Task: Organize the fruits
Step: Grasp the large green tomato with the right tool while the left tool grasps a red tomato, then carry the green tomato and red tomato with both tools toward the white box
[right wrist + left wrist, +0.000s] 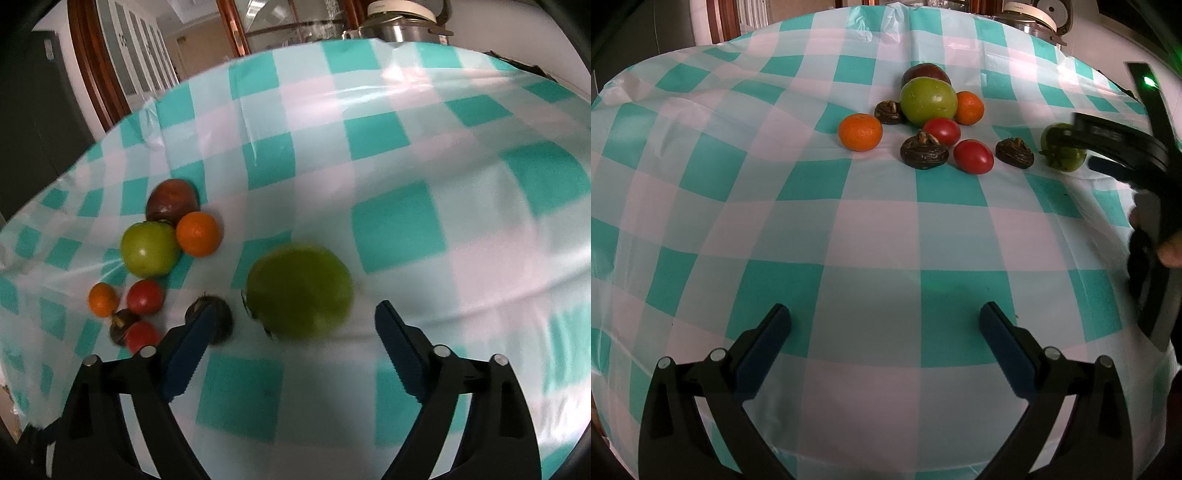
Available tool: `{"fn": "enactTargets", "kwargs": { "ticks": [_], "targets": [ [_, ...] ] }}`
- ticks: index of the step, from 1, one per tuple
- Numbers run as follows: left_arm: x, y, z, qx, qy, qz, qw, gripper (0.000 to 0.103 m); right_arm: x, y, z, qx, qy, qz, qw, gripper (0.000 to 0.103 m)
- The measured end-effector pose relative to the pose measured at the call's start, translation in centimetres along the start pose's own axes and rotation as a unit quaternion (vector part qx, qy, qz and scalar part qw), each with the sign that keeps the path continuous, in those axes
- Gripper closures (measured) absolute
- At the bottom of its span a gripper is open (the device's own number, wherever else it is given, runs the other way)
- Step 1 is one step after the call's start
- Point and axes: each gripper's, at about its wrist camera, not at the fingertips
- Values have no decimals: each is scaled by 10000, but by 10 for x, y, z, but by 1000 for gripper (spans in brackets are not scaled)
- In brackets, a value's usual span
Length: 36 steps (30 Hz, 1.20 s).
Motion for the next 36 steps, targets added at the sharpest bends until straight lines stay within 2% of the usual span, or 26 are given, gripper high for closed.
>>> {"fn": "enactTargets", "kwargs": {
  "ticks": [2,5,9,15,18,23,27,31,32,33,34,36],
  "targets": [
    [0,0,0,4,0,0,10000,1,6,7,-1,-11,11,75,10000,24],
    [0,0,0,5,-1,0,10000,1,11,18,-9,224,120,334,9991,39],
    [1,0,0,-19,20,18,10000,1,-1,10,-12,410,50,350,9985,41],
    [4,0,-1,-15,55,108,9999,1,-69,-40,-41,864,492,124,9950,41],
    [17,5,-7,-86,136,151,9998,1,-99,-58,-50,1091,710,83,9915,41],
    [48,15,-41,-569,147,130,9982,3,-118,-72,-57,1150,881,-142,9894,40],
    [75,26,-73,-281,259,5,9993,26,-119,-73,-56,1057,904,-221,9900,40],
    [107,40,-76,-15,64,-47,10000,37,-118,-75,-51,962,775,-346,9917,40],
    [114,42,-75,-23,45,-64,10000,43,-118,-74,-49,933,720,-348,9924,40],
    [118,43,-74,42,23,-69,10000,44,-118,-74,-46,905,628,-329,9934,40],
    [120,44,-72,65,-44,-72,9999,51,-117,-73,-44,926,588,-306,9935,40],
    [115,38,-69,-62,1,-143,9999,70,-118,-73,-47,963,639,-309,9928,40]
  ]
}}
Point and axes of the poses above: each gripper's, at about its wrist camera, not at the fingertips, and y roughly the way its jaws point, z to its left, x to its top, and after that the axes turned 12 degrees about z, right-handed
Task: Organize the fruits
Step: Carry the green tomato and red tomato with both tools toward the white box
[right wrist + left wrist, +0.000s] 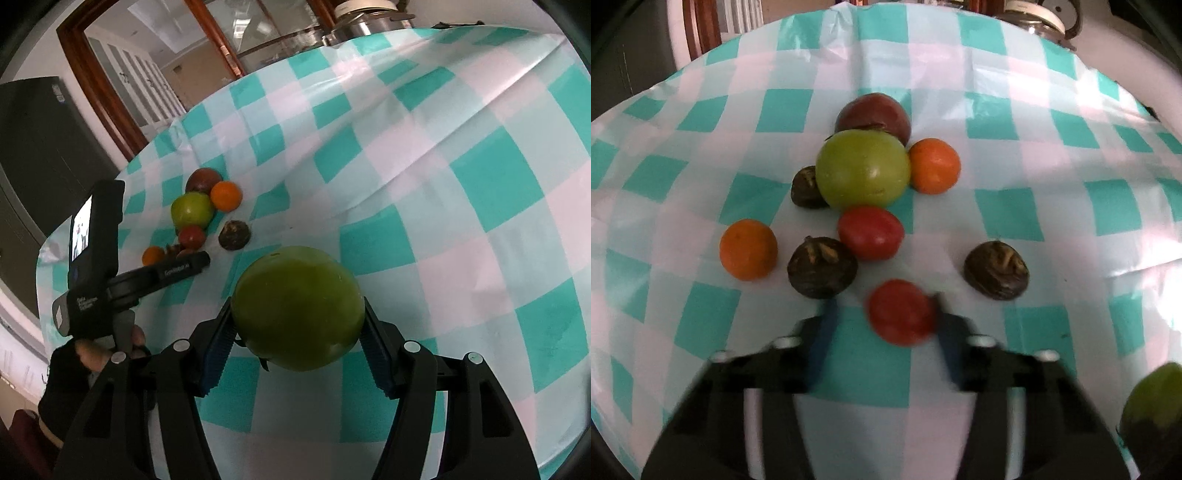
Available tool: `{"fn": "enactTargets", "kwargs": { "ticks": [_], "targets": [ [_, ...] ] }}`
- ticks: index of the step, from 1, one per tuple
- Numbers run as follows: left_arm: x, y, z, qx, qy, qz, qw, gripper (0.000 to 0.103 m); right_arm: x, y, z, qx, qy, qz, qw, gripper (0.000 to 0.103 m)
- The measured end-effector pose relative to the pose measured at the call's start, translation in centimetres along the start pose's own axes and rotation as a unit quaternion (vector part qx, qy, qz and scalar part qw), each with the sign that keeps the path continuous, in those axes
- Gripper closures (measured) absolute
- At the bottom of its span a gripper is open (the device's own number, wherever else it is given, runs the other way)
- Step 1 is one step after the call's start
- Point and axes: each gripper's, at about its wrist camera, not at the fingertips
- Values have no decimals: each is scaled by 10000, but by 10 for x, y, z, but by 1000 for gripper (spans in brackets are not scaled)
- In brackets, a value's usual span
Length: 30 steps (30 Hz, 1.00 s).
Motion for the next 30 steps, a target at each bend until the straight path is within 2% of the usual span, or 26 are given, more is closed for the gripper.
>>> {"fn": "enactTargets", "kwargs": {
  "ticks": [6,10,17,20,22,27,30],
  "targets": [
    [-60,-36,24,-397,-78,-240,9989,70,0,0,-1,23,4,13,10000,40],
    [-95,-57,29,-338,53,-442,9984,70,1,2,-1,19,13,63,10000,40],
    [-124,-71,47,-639,-262,-422,9967,70,1,9,3,31,-76,289,9995,40],
    [-144,-82,56,-611,-326,-453,9966,70,-8,1,4,168,68,251,9995,40],
    [-160,-92,64,-565,-349,-505,9965,70,-27,-8,14,310,38,224,9993,40],
    [-211,-126,98,-159,-248,-781,9965,70,-76,-28,52,786,-240,309,9961,40],
    [-239,-141,120,85,-255,-910,9955,70,-95,-29,83,818,-604,460,9938,40]
  ]
}}
Point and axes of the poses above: each gripper's, at about its wrist camera, not at the fingertips, and y roughly the way its jaws point, z to its left, x to its top, and after that the axes turned 12 degrees about z, right-handed
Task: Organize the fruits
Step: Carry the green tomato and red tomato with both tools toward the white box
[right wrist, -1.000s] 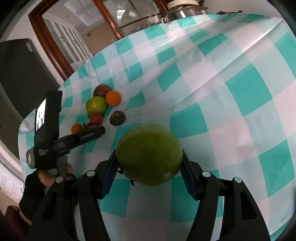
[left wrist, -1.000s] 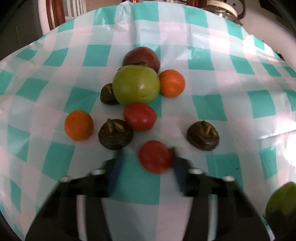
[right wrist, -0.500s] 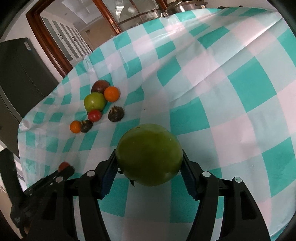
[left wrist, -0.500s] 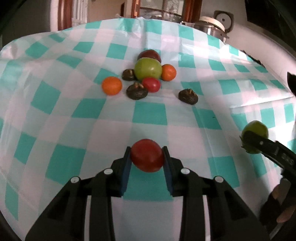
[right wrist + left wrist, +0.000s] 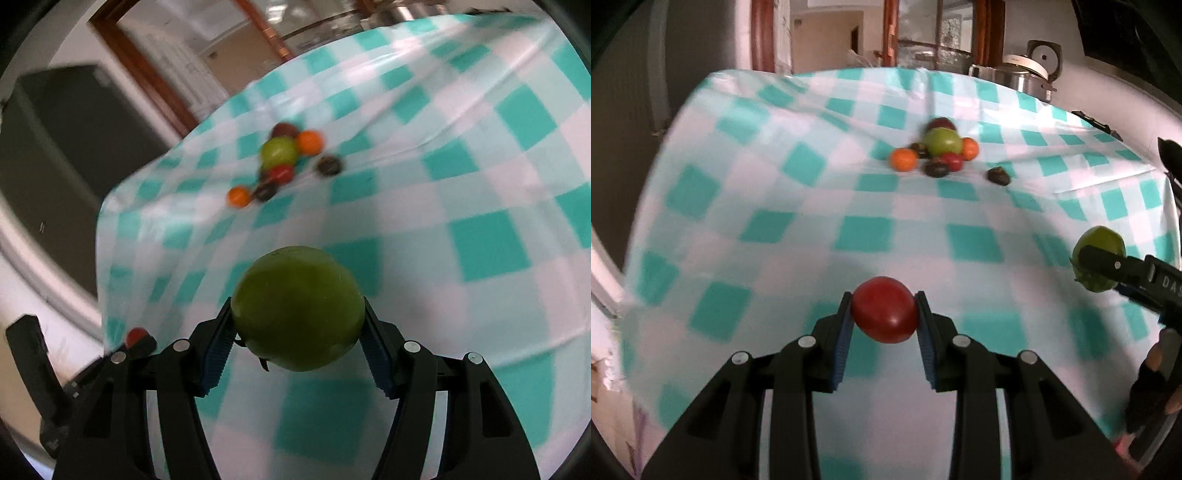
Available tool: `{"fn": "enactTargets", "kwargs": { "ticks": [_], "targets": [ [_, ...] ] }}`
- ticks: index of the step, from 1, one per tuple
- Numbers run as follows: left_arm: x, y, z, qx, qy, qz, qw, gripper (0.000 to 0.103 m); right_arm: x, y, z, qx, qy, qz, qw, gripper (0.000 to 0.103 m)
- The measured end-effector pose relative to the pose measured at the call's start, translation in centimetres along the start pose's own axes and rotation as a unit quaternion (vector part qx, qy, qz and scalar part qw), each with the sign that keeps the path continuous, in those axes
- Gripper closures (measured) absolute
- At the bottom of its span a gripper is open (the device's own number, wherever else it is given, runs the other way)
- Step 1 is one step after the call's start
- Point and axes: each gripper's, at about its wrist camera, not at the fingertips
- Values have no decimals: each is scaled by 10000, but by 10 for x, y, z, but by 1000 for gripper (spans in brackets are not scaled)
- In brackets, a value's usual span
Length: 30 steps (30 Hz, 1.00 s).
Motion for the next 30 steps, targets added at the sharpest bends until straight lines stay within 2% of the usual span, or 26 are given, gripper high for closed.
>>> {"fn": "enactTargets", "kwargs": {
  "ticks": [4,8,14,17,22,25,30],
  "targets": [
    [-31,-20,37,304,-137,-151,9993,70,-20,11,50,247,-609,290,9974,40],
    [-62,-40,78,517,-415,-253,9975,70,-43,24,105,368,-1366,564,9883,40],
    [-115,-63,139,898,-878,-265,9917,70,-81,38,172,580,-2323,931,9664,40],
    [-144,-67,168,1122,-1145,-119,9870,69,-102,42,206,678,-2860,1064,9499,40],
    [-188,-59,209,1420,-1467,244,9786,69,-147,57,260,877,-3702,1451,9134,40],
    [-206,-46,224,1573,-1495,554,9746,69,-179,73,287,881,-4251,1804,8826,40],
    [-233,-10,248,1678,-1520,1345,9647,69,-224,126,309,381,-4962,2459,8318,40]
  ]
}}
Point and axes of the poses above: each gripper's, at about its wrist camera, not at the fingertips, and y roughly the way its jaws point, z to its left, x to its top, and after that the axes turned 12 degrees about z, right-handed
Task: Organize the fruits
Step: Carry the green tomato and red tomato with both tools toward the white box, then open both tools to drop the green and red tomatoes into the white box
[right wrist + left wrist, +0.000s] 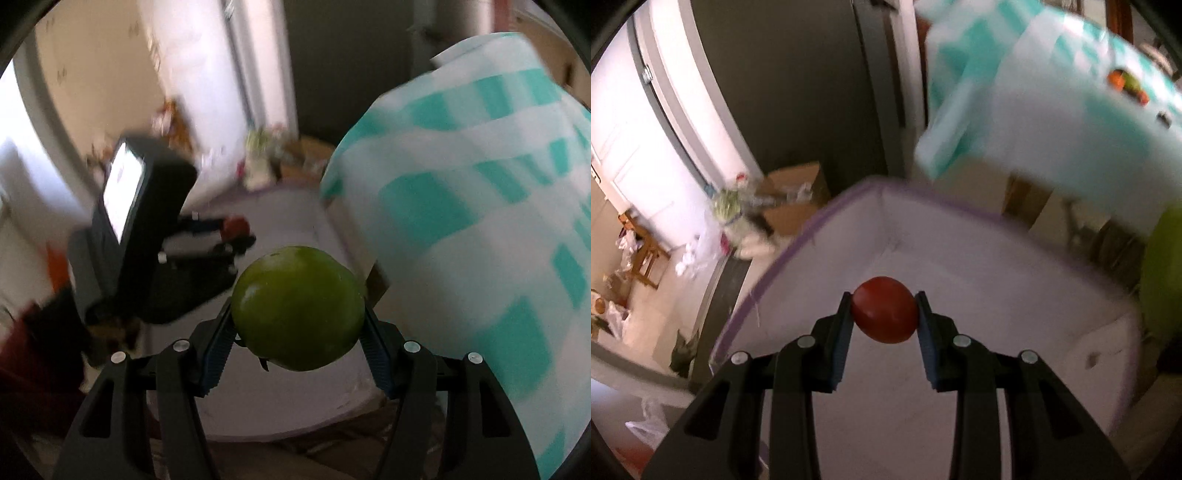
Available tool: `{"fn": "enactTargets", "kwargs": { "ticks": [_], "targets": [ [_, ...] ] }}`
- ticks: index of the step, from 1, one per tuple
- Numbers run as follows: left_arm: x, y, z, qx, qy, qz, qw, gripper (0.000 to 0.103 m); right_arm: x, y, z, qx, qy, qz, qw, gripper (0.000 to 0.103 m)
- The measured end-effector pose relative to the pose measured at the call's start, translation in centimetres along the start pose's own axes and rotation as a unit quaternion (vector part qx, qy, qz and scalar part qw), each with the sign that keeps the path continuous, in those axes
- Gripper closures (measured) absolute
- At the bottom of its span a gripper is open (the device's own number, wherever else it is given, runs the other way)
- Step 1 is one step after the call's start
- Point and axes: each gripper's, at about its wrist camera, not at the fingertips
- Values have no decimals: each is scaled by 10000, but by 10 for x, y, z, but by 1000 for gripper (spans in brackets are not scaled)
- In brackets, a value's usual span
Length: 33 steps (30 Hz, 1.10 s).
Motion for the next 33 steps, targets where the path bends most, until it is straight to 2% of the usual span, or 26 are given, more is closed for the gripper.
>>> {"fn": "enactTargets", "kwargs": {
  "ticks": [4,5,7,10,13,15,20,23,26,27,28,30,33],
  "targets": [
    [-4,43,6,235,142,795,9965,69,7,57,12,-301,-381,854,9952,41],
    [-5,57,8,283,167,1101,9934,69,7,71,16,-350,-472,1072,9925,41],
    [-4,76,12,151,181,1634,9863,68,8,90,21,-432,-624,1356,9878,41],
    [1,95,8,498,488,2106,9751,67,9,118,30,-639,-910,1774,9778,41],
    [4,119,7,617,636,2631,9607,67,5,138,36,-868,-1194,2130,9658,41],
    [6,129,6,627,750,2740,9567,67,3,150,39,-990,-1323,2324,9585,41],
    [11,131,11,580,757,2718,9576,61,3,166,41,-1151,-1328,2628,9487,41],
    [6,126,15,606,638,2628,9608,51,6,166,42,-1117,-1259,2656,9493,40],
    [4,125,23,587,465,2569,9635,33,26,178,37,-1059,-1130,2731,9494,40],
    [3,125,24,457,430,2570,9644,23,29,175,35,-1016,-1089,2687,9516,40],
    [3,124,24,340,437,2532,9658,23,31,171,35,-1022,-1071,2564,9552,33],
    [3,117,23,295,485,2396,9692,23,33,164,33,-985,-1074,2426,9591,28],
    [2,104,25,233,390,2134,9759,23,34,148,35,-1138,-1208,2219,9608,28]
  ]
}}
Point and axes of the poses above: each gripper's, at about its wrist camera, not at the fingertips, and y roughly the way its jaws point, z to its left, x to its top, and after that the axes turned 12 degrees about z, right-handed
